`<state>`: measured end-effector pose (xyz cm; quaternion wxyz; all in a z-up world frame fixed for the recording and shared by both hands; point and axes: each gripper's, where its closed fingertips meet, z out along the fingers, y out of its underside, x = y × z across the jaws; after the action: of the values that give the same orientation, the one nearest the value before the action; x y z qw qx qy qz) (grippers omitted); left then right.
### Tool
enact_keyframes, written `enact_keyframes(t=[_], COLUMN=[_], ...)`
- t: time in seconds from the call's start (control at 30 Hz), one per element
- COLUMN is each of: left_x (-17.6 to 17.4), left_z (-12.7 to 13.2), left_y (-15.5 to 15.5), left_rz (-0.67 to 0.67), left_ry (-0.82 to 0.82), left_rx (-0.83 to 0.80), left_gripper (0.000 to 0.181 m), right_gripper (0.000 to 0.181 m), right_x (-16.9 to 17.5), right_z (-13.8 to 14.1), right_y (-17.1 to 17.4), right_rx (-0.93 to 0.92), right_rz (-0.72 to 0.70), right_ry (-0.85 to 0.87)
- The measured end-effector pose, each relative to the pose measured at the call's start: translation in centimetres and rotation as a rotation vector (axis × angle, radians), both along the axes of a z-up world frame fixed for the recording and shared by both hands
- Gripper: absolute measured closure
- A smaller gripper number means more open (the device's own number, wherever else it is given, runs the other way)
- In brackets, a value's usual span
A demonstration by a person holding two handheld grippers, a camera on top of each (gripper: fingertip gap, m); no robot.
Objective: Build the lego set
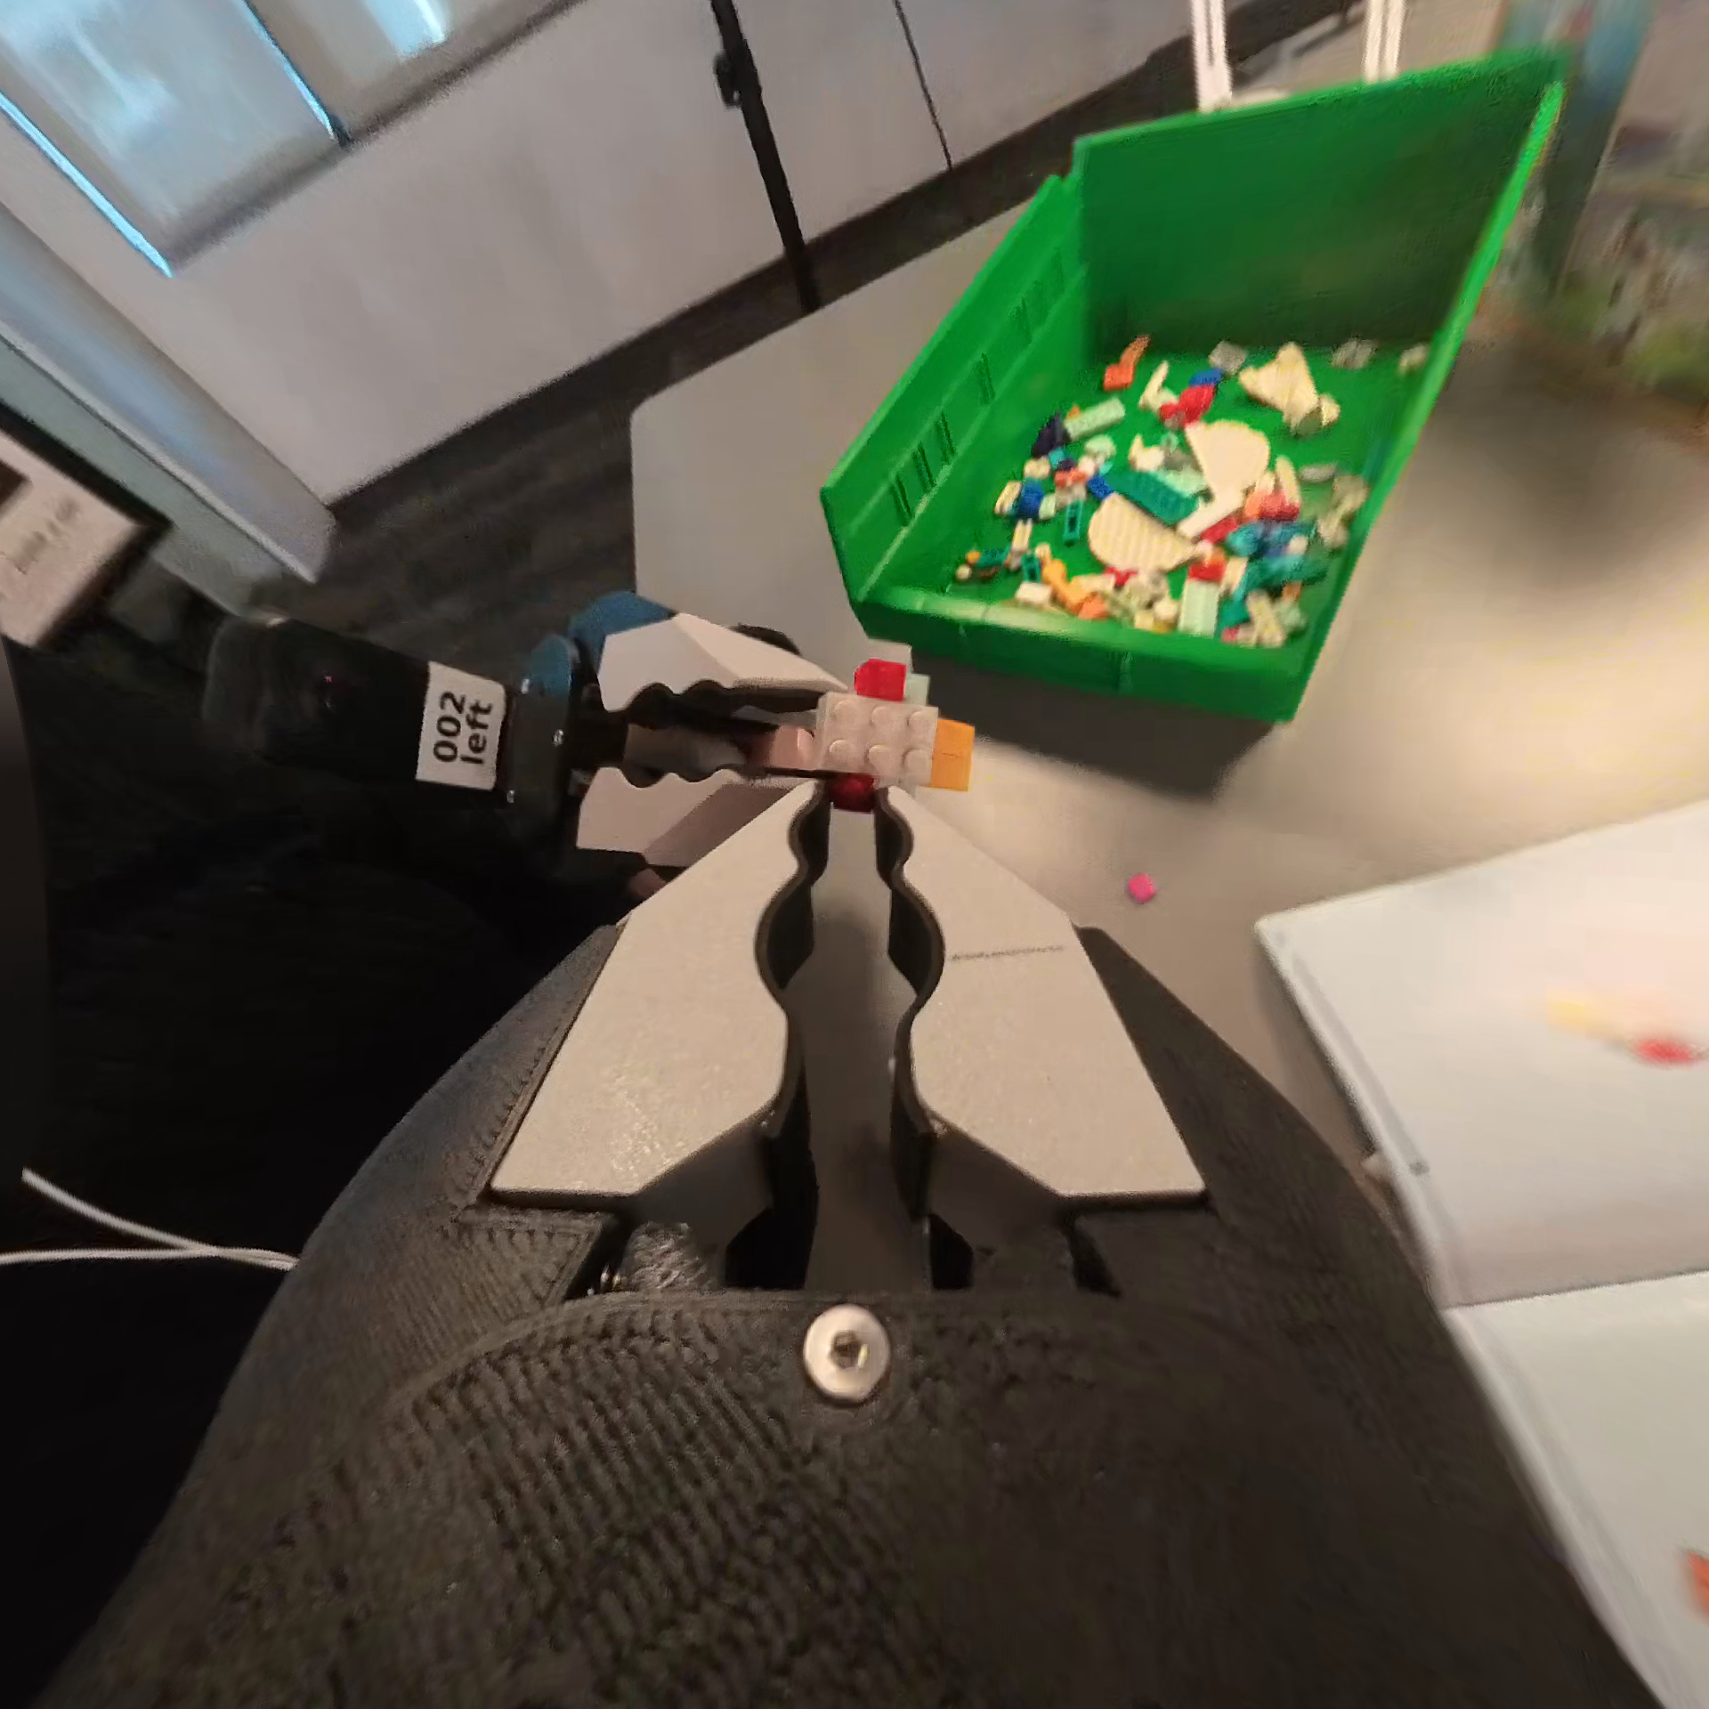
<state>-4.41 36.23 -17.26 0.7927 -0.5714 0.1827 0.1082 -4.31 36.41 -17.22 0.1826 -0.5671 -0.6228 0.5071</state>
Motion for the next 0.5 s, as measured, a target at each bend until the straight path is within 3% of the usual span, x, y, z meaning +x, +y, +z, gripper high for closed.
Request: enact_keyframes(t=[0.23, 0.5], left_x=[-3.5, -5.5], left_z=[6.8, 7.7], left_y=[-1.2, -2.3], left_rz=[0.163, 0.207], left_ry=[-0.128, -0.246], left_rx=[0.325, 0.405], left_gripper=[0.166, 0.167], right_gripper=[0.174, 0.171], right_x=[-3.5, -5.4], right_z=[6.5, 7.2], right_y=[-1.0, -2.2], right_rx=[0.334, 0.518], right_rz=[0.160, 0.191], right_ry=[-0.133, -0.294])
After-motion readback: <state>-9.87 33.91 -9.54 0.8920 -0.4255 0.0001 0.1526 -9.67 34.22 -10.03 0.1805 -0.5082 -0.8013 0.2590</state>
